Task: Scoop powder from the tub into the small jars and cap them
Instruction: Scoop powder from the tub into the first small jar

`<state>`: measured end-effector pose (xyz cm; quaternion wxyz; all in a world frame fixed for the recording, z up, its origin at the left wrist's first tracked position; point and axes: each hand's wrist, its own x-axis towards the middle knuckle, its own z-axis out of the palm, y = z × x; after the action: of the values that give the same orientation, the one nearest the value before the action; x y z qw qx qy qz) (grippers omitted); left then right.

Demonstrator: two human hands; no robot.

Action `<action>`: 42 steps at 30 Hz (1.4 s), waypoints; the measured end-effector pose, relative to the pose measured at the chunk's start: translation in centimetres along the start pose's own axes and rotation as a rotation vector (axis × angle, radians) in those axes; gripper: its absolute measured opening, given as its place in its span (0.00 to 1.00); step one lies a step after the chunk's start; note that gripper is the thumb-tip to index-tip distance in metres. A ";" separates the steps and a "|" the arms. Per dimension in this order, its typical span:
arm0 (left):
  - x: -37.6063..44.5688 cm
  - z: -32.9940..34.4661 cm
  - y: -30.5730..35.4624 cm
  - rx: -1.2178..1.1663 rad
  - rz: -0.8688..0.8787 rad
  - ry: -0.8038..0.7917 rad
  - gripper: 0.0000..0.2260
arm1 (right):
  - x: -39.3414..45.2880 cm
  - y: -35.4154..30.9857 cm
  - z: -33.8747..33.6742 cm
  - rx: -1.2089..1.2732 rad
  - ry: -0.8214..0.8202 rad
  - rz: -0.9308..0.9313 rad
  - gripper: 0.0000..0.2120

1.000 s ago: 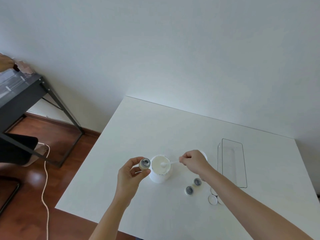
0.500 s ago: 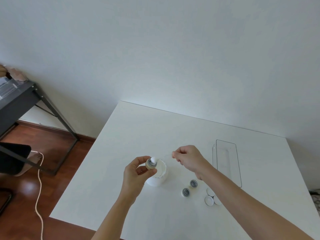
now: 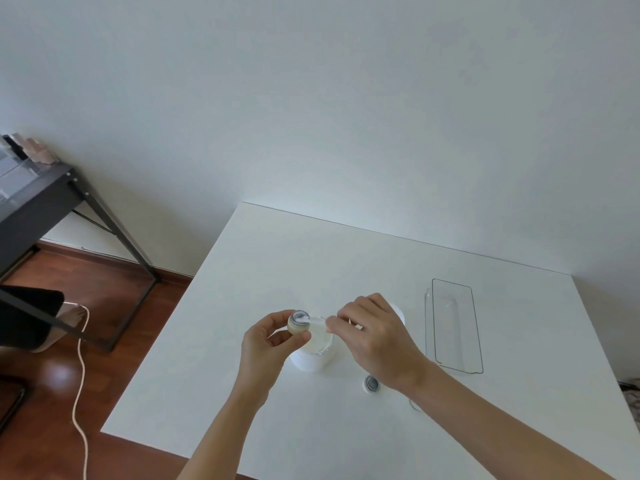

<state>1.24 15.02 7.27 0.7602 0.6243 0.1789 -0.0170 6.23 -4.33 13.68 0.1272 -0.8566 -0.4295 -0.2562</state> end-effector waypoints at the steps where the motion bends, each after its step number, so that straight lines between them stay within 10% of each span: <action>1: 0.0 0.0 0.0 -0.004 0.001 -0.001 0.14 | -0.3 0.0 0.1 -0.018 0.023 -0.017 0.09; 12: 0.2 -0.4 -0.2 -0.012 0.009 -0.019 0.14 | -1.0 0.1 -1.0 -0.033 0.048 0.008 0.08; 22: 0.0 -1.1 -0.9 0.011 0.038 -0.047 0.15 | -0.4 1.6 0.1 0.430 -0.127 0.774 0.06; 35: -0.2 -1.8 -2.3 -0.102 -0.004 -0.098 0.16 | 0.9 0.4 5.9 -0.244 -0.742 0.247 0.11; 42: 0.1 -2.2 -2.4 -0.081 -0.022 -0.064 0.15 | 0.7 0.7 7.5 0.011 -0.858 0.483 0.10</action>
<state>0.22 16.62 4.60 0.7899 0.5903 0.1618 -0.0379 9.66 -1.00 7.76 -0.0008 -0.9593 -0.2336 0.1586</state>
